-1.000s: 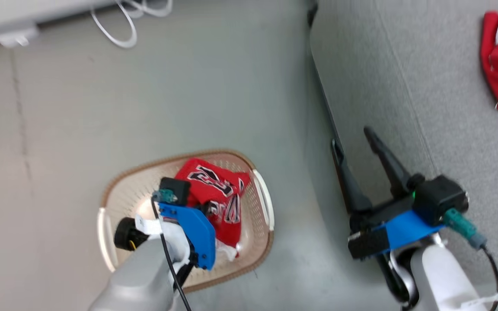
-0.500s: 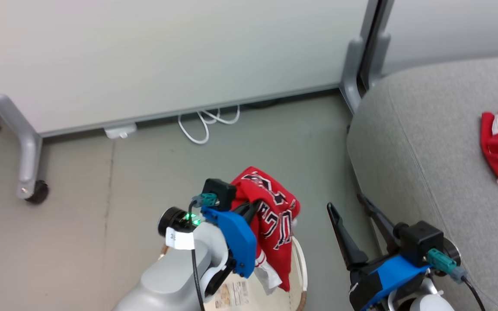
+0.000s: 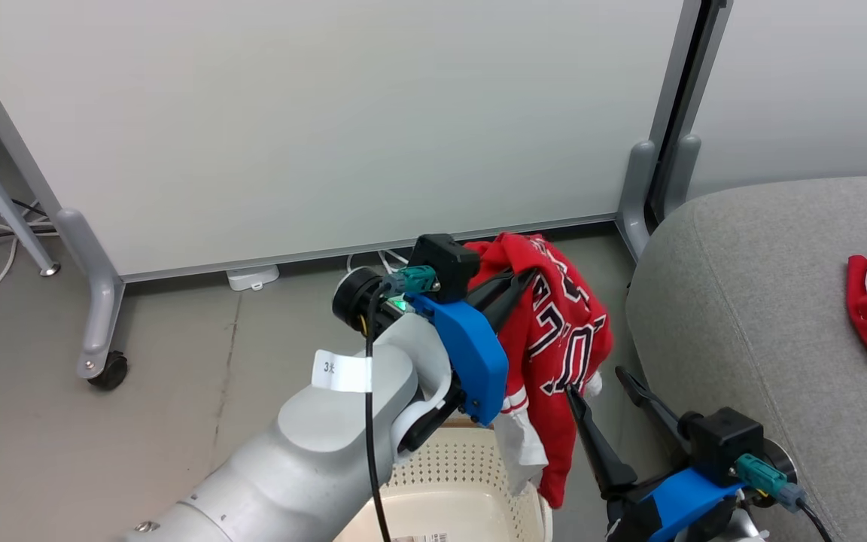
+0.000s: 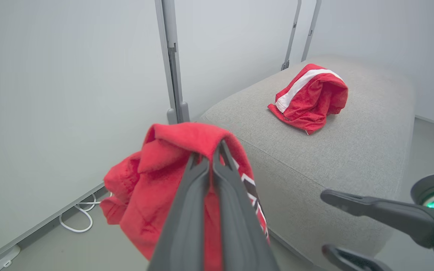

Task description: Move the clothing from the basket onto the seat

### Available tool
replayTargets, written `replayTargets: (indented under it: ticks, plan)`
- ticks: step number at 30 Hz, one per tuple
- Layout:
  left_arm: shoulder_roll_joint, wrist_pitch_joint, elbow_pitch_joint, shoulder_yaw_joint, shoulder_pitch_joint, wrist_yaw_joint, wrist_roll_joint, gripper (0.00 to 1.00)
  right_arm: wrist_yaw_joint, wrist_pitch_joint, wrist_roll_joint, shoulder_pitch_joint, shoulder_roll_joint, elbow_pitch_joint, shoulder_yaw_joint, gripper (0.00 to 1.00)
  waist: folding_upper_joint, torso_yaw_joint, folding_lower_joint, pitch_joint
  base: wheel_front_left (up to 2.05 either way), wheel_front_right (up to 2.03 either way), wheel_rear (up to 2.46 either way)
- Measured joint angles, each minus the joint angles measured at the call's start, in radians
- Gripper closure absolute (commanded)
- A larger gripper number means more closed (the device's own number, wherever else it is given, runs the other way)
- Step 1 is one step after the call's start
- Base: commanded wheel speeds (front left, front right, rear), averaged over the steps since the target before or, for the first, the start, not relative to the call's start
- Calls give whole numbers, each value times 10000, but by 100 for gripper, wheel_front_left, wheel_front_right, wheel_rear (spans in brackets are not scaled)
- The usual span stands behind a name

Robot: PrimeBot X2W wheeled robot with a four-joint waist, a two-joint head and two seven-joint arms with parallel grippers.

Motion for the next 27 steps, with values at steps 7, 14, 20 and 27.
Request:
replayTargets:
  ticks: [7, 14, 20, 27]
  plan:
    - [-31, -257, -138, -244, -155, 0, -236, 100, -2, 86, 0, 9, 0, -96, 82, 0, 0, -20, 1, -55, 0, 0, 0]
    - [-38, -424, -67, -495, -165, 0, -408, 100, 0, 176, -4, 3, 2, -77, 219, 0, 0, -96, 2, -32, 0, 0, 0]
    - [-42, -500, -73, -627, -224, 0, -573, 100, 0, 525, -27, -291, 0, 374, 217, 0, 0, -95, 2, 2, 0, 0, 0]
    - [-44, -589, -150, -825, -292, 0, -748, 100, 0, 698, -169, -1440, 4, 1563, 288, 0, 0, -34, 3, 99, 0, 0, 0]
